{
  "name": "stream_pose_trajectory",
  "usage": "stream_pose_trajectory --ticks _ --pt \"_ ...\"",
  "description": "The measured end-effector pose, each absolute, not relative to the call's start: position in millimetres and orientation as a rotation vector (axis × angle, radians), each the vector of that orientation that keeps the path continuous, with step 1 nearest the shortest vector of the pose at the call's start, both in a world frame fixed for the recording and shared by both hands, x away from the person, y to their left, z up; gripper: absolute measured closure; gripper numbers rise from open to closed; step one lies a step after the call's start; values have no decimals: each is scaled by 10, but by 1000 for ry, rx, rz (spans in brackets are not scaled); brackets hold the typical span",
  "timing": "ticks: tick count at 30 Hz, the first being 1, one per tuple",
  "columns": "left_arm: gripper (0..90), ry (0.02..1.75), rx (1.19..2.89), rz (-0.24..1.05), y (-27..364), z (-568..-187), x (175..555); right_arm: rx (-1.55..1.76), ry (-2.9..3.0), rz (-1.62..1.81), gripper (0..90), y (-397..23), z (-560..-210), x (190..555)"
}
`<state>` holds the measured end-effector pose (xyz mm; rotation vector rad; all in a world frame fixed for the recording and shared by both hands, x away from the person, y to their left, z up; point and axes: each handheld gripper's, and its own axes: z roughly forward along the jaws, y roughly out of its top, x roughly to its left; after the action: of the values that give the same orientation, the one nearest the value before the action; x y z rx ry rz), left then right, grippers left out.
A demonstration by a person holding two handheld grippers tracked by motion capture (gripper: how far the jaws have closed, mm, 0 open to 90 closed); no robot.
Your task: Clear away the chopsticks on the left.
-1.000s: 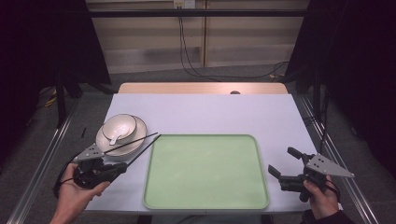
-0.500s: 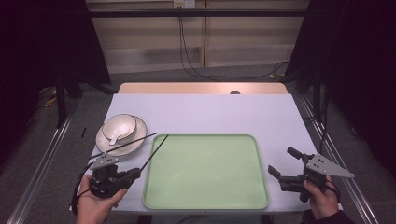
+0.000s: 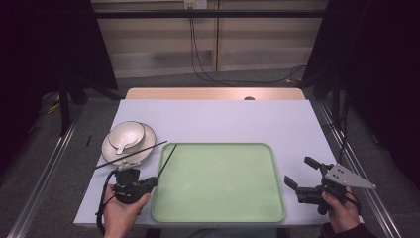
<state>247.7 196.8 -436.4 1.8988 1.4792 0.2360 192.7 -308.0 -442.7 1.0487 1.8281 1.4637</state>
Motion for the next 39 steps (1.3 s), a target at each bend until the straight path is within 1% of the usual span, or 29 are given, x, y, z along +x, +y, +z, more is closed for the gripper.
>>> stream_pose_trajectory --ticks 3,5,7,8,10,12,16,20,24,31,34,38,39 --pt "860 1508 1880 226 1873 -4412 2488 1043 1832 1462 30 -3081 -4430 1938" --pt "860 1511 1898 250 1838 -4434 2504 1038 1834 1462 30 -3080 -4429 1935" --pt "860 1521 1893 248 1819 -4466 2522 1036 1835 1462 30 -3081 -4429 1933" --pt "859 1526 1886 270 1818 -4480 2525 1037 1835 1462 30 -3081 -4429 1933" --pt "859 1542 1883 250 1820 -4505 2551 1041 1833 1463 30 -3081 -4429 1933" --pt "858 1542 1889 280 1802 -4508 2554 1033 1839 1462 30 -3081 -4430 1934" --pt "857 1551 1893 246 1776 -4556 2574 1037 1840 1461 30 -3080 -4432 1937" --pt "855 1532 1931 222 1745 -4609 2577 1022 1845 1462 30 -3082 -4432 1938" --pt "854 1556 1910 225 1765 -4626 2602 1020 1840 1464 31 -3084 -4423 1930" --pt "851 1539 1929 236 1756 -4634 2601 1020 1845 1462 31 -3076 -4428 1934" --pt "824 1521 1934 238 1763 -4636 2596 1019 1843 1467 31 -3077 -4428 1935" --pt "809 1490 1927 235 1797 -4627 2601 1022 1843 1465 31 -3077 -4428 1934" --pt "786 1476 1928 234 1803 -4614 2600 1023 1843 1466 31 -3078 -4428 1936"
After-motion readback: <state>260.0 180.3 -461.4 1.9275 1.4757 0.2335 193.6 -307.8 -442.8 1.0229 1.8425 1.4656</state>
